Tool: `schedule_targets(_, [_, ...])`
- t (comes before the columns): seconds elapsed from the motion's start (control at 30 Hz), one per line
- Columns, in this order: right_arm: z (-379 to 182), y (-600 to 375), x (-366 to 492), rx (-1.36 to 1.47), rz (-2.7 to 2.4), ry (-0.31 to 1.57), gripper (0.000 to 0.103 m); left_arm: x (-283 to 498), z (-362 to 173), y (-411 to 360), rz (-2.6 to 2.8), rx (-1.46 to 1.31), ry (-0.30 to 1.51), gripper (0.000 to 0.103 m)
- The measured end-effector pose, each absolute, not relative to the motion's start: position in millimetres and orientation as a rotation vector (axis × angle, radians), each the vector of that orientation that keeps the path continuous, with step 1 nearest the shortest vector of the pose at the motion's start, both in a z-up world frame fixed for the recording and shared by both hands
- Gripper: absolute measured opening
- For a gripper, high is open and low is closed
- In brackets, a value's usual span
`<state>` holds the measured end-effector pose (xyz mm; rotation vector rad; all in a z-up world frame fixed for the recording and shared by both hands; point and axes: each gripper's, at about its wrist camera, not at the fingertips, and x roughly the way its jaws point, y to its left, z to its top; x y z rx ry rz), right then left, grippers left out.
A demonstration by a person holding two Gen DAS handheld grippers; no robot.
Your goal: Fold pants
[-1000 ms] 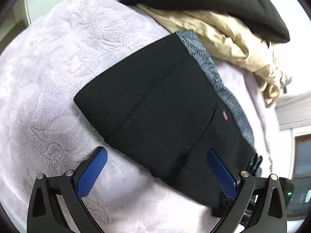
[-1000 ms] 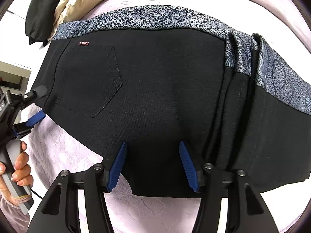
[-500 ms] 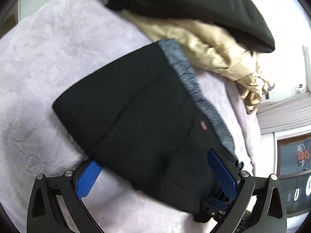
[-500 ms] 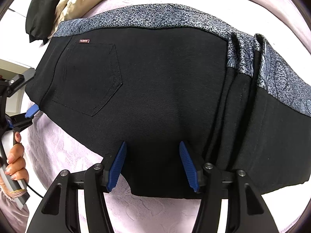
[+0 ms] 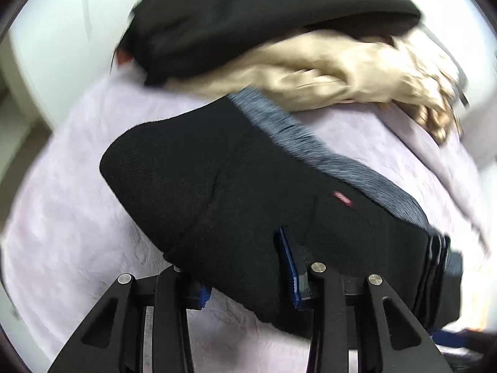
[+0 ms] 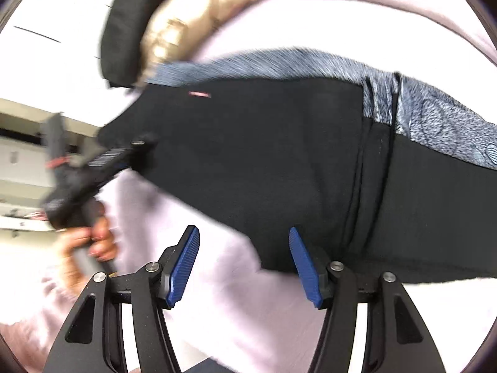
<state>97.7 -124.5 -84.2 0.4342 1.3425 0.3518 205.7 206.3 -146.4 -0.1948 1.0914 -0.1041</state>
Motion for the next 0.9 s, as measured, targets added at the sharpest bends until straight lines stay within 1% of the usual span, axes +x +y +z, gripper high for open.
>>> schedule_targets(0.17, [-22,-134,74,0.702,0.574,1.284,0.064,202,-137,194,-0.108,-0.128,1.082,0.039])
schedule_targets(0.23, [9,-136,76,0.797,0.648,1.202,0.064,201,-136,186,-0.102,-0.063,1.069,0.039])
schedule_targets(0.33, [48,-140,99,0.734,0.617,1.073,0.065,198,-135,175,-0.101,0.033,1.041,0.039])
schedule_targets(0.4, [52,-142,126,0.76,0.582,1.042,0.065,200,-135,173,-0.096,0.02,1.05,0.039])
schedule_targets(0.5, [46,-121,180,0.666,0.547,1.136,0.065,196,-131,175,-0.088,0.038,1.047,0.039])
schedule_targets(0.57, [38,-96,216,0.521,0.557,1.246,0.066,189,-127,163,-0.086,0.125,1.015,0.039])
schedule_targets(0.67, [20,-34,260,0.286,0.595,1.406,0.068,181,-126,144,-0.087,0.25,0.963,0.039])
schedule_targets(0.73, [5,-2,276,0.226,0.638,1.498,0.076,178,-128,138,-0.083,0.291,0.944,0.039])
schedule_targets(0.77, [-5,17,285,0.203,0.669,1.552,0.078,178,-128,137,-0.079,0.3,0.94,0.039])
schedule_targets(0.9, [-35,64,296,0.061,0.696,1.64,0.079,181,-131,141,-0.071,0.284,0.946,0.039])
